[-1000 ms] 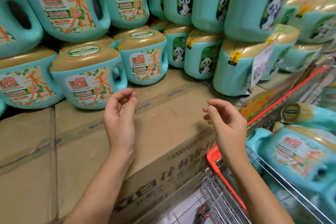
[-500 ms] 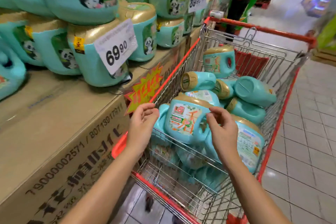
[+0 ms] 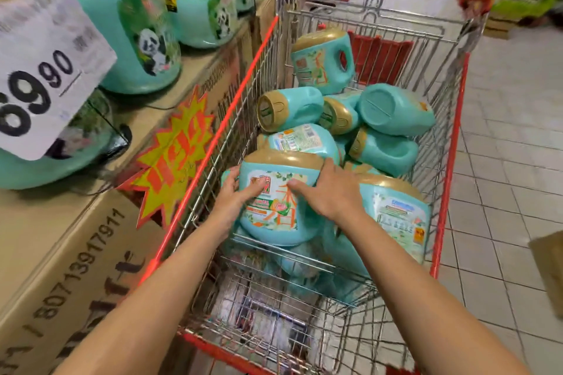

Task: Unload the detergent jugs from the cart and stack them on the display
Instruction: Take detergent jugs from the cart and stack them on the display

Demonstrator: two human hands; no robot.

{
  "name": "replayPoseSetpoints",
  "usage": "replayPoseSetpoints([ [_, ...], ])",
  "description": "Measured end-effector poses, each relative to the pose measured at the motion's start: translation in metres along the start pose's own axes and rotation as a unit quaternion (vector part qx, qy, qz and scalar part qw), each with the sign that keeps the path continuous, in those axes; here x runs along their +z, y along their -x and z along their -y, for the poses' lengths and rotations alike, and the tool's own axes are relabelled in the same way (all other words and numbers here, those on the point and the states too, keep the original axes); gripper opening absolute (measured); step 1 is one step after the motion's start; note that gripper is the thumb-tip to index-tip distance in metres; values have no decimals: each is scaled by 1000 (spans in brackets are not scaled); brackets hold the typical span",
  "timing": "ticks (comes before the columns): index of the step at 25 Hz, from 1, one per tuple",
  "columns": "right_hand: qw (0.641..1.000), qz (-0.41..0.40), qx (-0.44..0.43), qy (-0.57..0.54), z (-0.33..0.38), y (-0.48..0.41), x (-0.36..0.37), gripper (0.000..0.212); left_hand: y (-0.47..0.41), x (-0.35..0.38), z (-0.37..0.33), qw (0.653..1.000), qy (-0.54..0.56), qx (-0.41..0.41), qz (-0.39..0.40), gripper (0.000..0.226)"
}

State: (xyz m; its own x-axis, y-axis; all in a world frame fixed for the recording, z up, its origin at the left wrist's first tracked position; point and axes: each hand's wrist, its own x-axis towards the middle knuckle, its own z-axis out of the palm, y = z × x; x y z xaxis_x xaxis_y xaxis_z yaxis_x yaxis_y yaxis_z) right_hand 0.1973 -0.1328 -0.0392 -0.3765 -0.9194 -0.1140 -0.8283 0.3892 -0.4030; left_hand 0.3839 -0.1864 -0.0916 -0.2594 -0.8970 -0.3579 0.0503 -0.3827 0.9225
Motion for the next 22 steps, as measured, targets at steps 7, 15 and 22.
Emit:
replayPoseSetpoints([
  [7,999,2,9,-51,2,-4,-5,91,5,-5,2,999,41,-8,17,62],
  [15,838,-65,-14,-541,3,46,-20,35,61,-8,-40,986,122,98,-57,69],
  [22,802,-117,-1,-587,34,112,-24,27,136,-3,-53,978,176,99,-53,77],
])
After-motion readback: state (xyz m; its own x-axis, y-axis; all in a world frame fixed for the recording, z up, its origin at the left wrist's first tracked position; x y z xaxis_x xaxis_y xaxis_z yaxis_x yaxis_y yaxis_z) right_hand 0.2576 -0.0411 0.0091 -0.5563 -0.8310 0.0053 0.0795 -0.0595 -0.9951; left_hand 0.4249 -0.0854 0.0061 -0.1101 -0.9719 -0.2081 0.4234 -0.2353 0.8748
